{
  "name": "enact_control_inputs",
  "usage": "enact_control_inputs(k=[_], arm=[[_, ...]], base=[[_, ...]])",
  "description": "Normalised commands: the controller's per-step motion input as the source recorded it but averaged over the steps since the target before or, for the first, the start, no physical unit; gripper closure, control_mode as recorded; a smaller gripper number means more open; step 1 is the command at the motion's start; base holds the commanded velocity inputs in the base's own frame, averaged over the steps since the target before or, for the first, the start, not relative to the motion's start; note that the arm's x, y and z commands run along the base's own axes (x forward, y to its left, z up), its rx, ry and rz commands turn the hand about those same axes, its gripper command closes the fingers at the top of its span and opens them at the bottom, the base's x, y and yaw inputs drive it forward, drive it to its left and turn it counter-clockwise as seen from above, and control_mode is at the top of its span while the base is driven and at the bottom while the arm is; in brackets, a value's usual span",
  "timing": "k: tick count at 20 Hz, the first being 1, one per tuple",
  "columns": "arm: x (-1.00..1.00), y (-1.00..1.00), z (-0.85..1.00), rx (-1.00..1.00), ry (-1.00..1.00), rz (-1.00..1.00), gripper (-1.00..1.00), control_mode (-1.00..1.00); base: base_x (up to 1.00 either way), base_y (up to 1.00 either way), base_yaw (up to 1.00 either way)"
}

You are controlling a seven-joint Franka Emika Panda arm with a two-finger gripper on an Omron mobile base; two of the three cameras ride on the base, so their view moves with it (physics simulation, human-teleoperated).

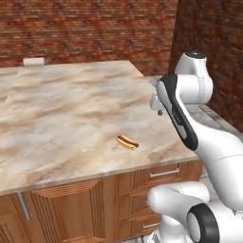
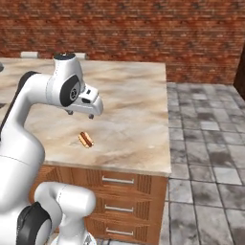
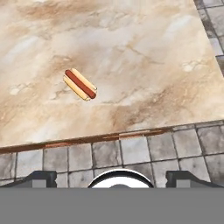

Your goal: Store the hot dog in the freezer for long-term storage. Close the freezer door after placing the cooked food.

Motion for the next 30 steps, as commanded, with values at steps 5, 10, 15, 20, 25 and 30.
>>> enact_control_inputs(k=[5,10,15,20,25,30], arm=[[0.00,0.00,0.00,0.00,0.00,0.00,-1.00,1.00],[0.00,0.00,0.00,0.00,0.00,0.00,-1.00,1.00],[0.00,0.00,0.00,0.00,0.00,0.00,-1.00,1.00],[0.00,0.00,0.00,0.00,0.00,0.00,-1.00,1.00],[0.00,0.00,0.00,0.00,0.00,0.00,-1.00,1.00],[0.00,0.00,0.00,0.00,0.00,0.00,-1.00,1.00]], base=[[0.00,-0.55,0.32],[0.13,0.13,0.05],[0.01,0.17,0.03],[0.08,0.46,0.00],[0.16,0.43,0.00],[0.35,0.25,0.00]])
